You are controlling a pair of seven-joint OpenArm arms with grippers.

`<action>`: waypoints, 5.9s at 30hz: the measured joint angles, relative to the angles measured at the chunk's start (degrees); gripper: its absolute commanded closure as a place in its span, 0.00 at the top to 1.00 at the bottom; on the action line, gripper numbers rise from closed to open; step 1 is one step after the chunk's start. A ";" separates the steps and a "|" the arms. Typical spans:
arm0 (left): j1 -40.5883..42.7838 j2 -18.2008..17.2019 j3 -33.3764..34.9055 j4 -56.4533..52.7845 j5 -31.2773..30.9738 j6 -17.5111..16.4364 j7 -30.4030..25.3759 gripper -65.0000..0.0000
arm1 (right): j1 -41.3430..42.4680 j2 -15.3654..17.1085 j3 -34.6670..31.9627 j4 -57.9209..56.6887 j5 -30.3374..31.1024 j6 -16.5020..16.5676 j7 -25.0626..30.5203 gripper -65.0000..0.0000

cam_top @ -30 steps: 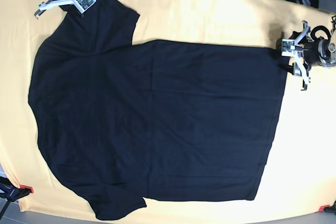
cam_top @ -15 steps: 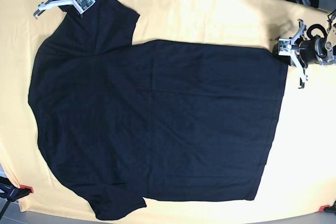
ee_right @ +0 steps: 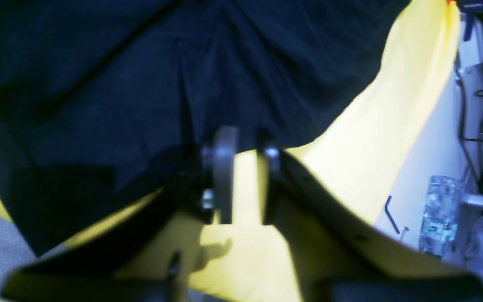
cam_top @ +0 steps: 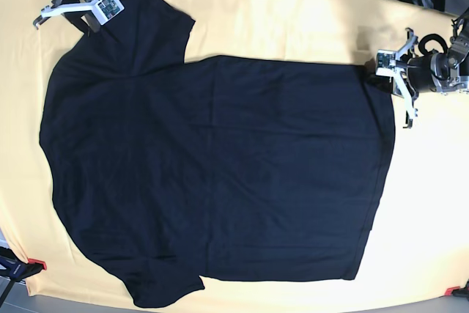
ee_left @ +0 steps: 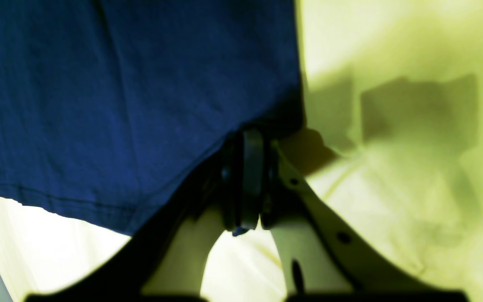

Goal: Fold the T-shirt properly
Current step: 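Grasp the shirt edge with the left gripper and the sleeve with the right, then lift the grasped shirt edge with both grippers and pull it toward the robot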

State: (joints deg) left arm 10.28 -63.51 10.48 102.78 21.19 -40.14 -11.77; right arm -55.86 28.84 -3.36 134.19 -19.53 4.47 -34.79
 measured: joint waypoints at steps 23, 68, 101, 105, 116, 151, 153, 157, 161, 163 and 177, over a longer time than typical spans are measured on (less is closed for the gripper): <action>-0.15 -0.31 0.00 0.04 -0.66 -0.07 3.91 0.00 | 8.79 -0.02 6.47 -13.35 18.75 12.39 3.96 0.35; -0.15 -0.31 0.00 0.04 -1.27 -0.04 3.87 0.00 | 16.81 -0.09 6.25 -17.53 11.50 4.98 2.86 0.35; -0.13 -5.40 -0.96 1.09 -12.41 -0.24 3.87 0.00 | 15.47 4.15 6.40 -12.07 10.93 3.30 -4.28 0.00; 0.02 -7.37 -0.96 1.11 -17.59 -0.20 4.02 0.00 | 11.45 5.42 6.45 -8.52 9.44 3.30 -4.96 0.00; 4.50 -13.88 -1.11 8.76 -19.43 -0.37 5.99 0.00 | 6.05 6.56 15.02 -7.17 12.66 5.33 -6.64 0.00; 7.02 -22.84 -1.18 29.83 -70.20 0.44 72.43 0.00 | 0.50 6.88 19.32 -4.79 25.77 13.64 -12.00 0.00; 7.02 -22.86 -1.18 30.47 -71.84 0.44 73.57 0.00 | -1.53 6.86 19.32 -3.45 25.81 13.77 -12.02 0.00; 7.02 -22.84 -1.18 30.95 -73.75 0.44 74.69 0.00 | -4.55 6.88 19.34 -1.22 25.49 12.28 -12.02 0.00; 7.02 -22.86 -1.18 31.04 -74.51 0.44 74.86 0.00 | -7.28 6.88 19.32 -0.61 25.62 11.02 -11.82 0.00; 7.02 -22.86 -1.18 31.34 -76.17 0.44 76.50 0.00 | -8.48 6.88 19.34 -0.61 25.57 10.75 -11.82 0.00; 7.02 -22.86 -1.20 31.76 -89.02 0.44 87.08 0.00 | -10.99 6.88 19.34 -0.55 25.59 9.84 -15.06 0.00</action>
State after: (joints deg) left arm 17.30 -86.37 9.28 134.54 -67.83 -39.70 75.31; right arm -66.85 35.73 15.99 133.64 6.07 14.31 -49.84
